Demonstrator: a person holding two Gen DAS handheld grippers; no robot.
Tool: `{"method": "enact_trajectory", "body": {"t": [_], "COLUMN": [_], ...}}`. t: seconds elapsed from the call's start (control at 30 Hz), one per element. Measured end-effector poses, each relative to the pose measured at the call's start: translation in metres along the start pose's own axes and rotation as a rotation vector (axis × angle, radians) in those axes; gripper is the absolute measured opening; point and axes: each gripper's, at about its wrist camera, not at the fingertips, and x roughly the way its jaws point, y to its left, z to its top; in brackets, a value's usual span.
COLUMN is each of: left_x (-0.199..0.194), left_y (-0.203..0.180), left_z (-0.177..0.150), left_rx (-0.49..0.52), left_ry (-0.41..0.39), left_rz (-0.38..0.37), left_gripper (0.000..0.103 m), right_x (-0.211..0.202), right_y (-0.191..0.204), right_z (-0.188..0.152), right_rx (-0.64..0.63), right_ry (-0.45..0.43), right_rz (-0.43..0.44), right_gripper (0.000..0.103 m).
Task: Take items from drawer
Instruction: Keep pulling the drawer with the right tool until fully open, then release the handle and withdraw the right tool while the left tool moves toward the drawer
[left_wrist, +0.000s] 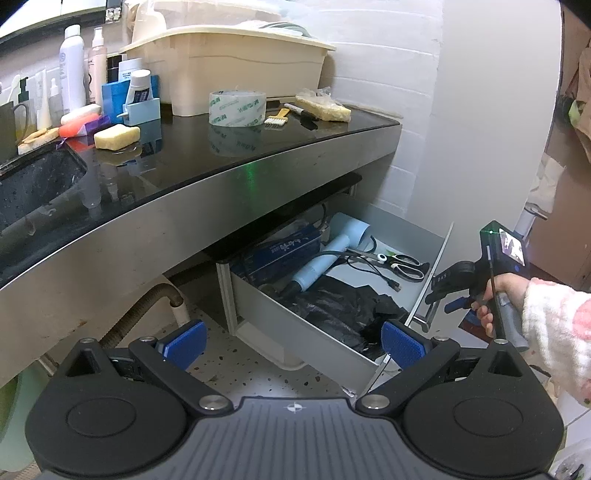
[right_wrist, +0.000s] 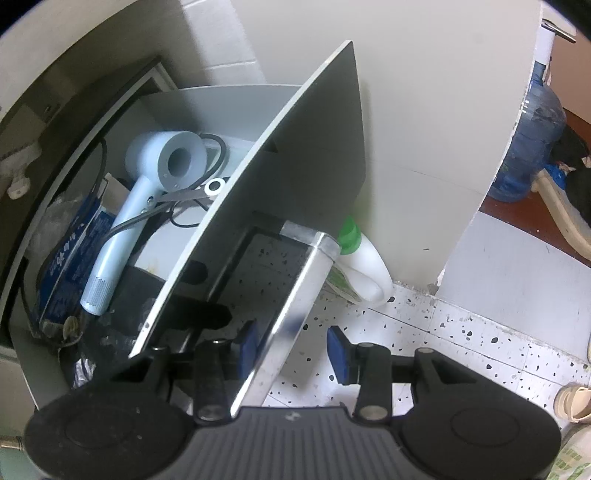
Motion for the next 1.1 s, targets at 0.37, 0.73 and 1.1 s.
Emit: {"method": "enact_trajectory", "body": {"t": [0.37,0.73,1.1], "left_x": [0.008,0.041,0.094], "left_y": [-0.009,-0.046,-0.100], "left_z": [0.006,0.040,0.073], "left_rx": [0.003,0.075,0.003], "left_ry": [0.007,-0.010,0.055], "left_rz": [0.012,-0.023,-0.166], "left_gripper": [0.102,0.102,0.102], "right_x": [-0.008,-0.050,-0.112], "right_y": [0.009,-0.005,-0.054], "right_z": [-0.013,-0.020,-0.062], "right_rx": [-0.111,-0.144,-0.096], "right_ry": [-0.071,-0.206,-0.339], "right_rz": [-0.032,0.004,0.052], "right_gripper": [0.039,0.039,0.040]}}
